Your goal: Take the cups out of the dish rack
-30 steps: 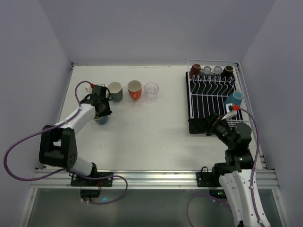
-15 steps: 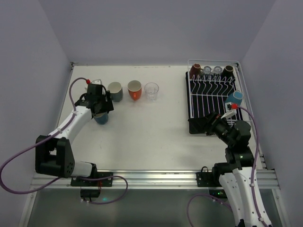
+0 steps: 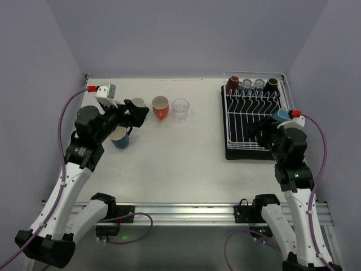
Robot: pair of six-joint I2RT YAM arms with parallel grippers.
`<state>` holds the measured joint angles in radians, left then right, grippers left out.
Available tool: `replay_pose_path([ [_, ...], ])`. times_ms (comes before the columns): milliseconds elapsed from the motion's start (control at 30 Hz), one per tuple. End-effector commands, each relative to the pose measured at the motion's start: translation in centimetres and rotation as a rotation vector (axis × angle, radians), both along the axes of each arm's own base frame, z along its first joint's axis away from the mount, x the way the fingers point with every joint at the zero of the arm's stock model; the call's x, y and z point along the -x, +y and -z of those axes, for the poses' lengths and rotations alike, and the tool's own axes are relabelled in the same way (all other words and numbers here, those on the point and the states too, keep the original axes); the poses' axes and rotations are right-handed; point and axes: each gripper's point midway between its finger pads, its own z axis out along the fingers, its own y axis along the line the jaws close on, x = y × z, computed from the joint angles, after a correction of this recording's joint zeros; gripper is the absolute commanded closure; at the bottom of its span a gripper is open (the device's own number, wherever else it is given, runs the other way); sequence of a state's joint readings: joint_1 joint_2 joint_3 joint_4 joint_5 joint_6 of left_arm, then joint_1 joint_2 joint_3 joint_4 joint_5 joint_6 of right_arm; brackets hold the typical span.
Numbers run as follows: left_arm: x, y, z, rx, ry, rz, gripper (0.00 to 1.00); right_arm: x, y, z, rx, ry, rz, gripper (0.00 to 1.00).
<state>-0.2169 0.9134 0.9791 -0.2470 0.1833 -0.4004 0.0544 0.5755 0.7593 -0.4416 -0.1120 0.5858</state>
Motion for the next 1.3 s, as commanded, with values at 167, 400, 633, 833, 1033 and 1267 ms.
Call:
replay_pose_path([
  [167, 9.5, -8.0, 1.0, 0.032, -0.136, 0.513, 0.0, -4.2, -10.7, -2.0, 0.278, 0.095, 0.528, 0.17],
  [400, 13.1, -9.1, 2.9, -0.006, -0.19, 0.612, 0.0, -9.3, -14.8, 0.2, 0.264, 0.22, 0.634, 0.09],
  [633, 15.0, -9.8, 2.4, -0.05, -0.221, 0.635, 0.0, -12.6, -17.0, 2.1, 0.303, 0.294, 0.628, 0.06],
  [833, 15.1, -9.8, 2.7, -0.074, -0.212, 0.609, 0.0, -13.8, -18.1, 5.0, 0.331, 0.387, 0.622, 0.07],
  [1033, 15.2, -10.2, 3.1, -0.087, -0.198, 0.619, 0.0, -14.9, -18.9, 7.9, 0.359, 0.47, 0.606, 0.06],
  [1267, 14.7, -10.5, 3.6, -0.102, -0.181, 0.61, 0.0, -16.2, -19.1, 10.4, 0.366, 0.534, 0.553, 0.04],
])
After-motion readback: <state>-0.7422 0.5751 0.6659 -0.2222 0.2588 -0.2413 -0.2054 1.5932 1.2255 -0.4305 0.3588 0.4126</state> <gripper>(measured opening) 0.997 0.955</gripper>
